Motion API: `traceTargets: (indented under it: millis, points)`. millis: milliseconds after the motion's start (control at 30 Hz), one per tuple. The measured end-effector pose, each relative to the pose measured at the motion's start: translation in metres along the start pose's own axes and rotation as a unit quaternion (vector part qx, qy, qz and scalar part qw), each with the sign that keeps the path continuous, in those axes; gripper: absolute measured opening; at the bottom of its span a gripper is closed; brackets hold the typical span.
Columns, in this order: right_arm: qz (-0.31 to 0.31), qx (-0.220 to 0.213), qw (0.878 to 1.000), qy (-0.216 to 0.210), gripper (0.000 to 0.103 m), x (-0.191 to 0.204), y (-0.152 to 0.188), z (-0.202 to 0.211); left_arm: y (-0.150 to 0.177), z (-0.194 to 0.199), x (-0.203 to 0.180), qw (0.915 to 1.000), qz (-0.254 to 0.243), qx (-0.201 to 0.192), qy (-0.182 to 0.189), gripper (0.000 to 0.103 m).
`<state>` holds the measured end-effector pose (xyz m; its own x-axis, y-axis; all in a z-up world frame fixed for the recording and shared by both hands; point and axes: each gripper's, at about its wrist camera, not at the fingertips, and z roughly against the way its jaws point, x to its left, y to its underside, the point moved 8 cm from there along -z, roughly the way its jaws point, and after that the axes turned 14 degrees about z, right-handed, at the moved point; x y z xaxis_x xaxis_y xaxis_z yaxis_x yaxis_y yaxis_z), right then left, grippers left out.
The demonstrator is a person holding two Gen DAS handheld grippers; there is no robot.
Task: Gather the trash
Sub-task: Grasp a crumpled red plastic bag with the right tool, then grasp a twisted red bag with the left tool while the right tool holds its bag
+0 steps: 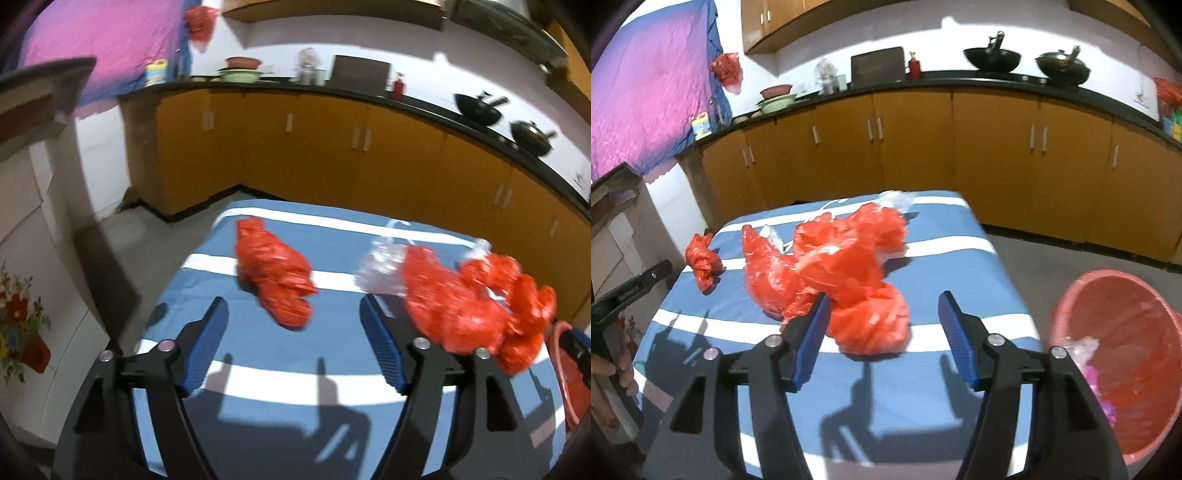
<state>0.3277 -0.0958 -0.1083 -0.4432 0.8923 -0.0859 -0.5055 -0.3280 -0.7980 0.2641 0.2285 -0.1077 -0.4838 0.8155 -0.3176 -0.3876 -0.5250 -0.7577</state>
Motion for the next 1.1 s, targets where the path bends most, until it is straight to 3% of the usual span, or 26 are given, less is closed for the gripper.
traceTargets:
  millis: [267, 367, 433, 600, 767, 900, 967, 1100]
  points:
    - [0.029, 0.043, 0.999, 0.005, 0.063, 0.015, 0.005, -0.037, -0.011, -0.033, 0.014, 0.9997, 0.016, 0.017, -0.008, 0.078]
    - [0.038, 0.056, 0.998, 0.003, 0.032, 0.019, 0.008, -0.044, -0.012, -0.044, 0.011, 0.9997, 0.006, 0.022, -0.011, 0.08]
    - [0.043, 0.054, 0.998, 0.003, 0.021, 0.022, 0.009, -0.044, -0.013, -0.052, 0.01, 0.9996, 0.001, 0.026, -0.013, 0.08]
    - [0.044, 0.043, 0.998, 0.015, 0.012, 0.018, 0.008, -0.036, -0.015, -0.07, 0.01, 0.999, 0.0, 0.035, -0.028, 0.08]
    - [0.024, 0.04, 0.999, 0.02, 0.011, 0.005, 0.011, -0.029, -0.017, -0.086, 0.014, 0.9978, 0.011, 0.05, -0.041, 0.079]
    - [0.012, 0.04, 0.999, 0.022, 0.011, -0.004, 0.013, -0.027, -0.011, -0.095, 0.01, 0.9968, 0.005, 0.072, -0.035, 0.065]
    - [0.009, 0.04, 0.999, 0.022, 0.011, -0.005, 0.014, -0.027, -0.007, -0.096, 0.005, 0.9964, -0.002, 0.08, -0.027, 0.045]
    - [0.006, 0.041, 0.999, 0.025, 0.011, -0.007, 0.018, -0.025, 0.0, -0.094, -0.002, 0.9961, -0.022, 0.083, -0.019, 0.03]
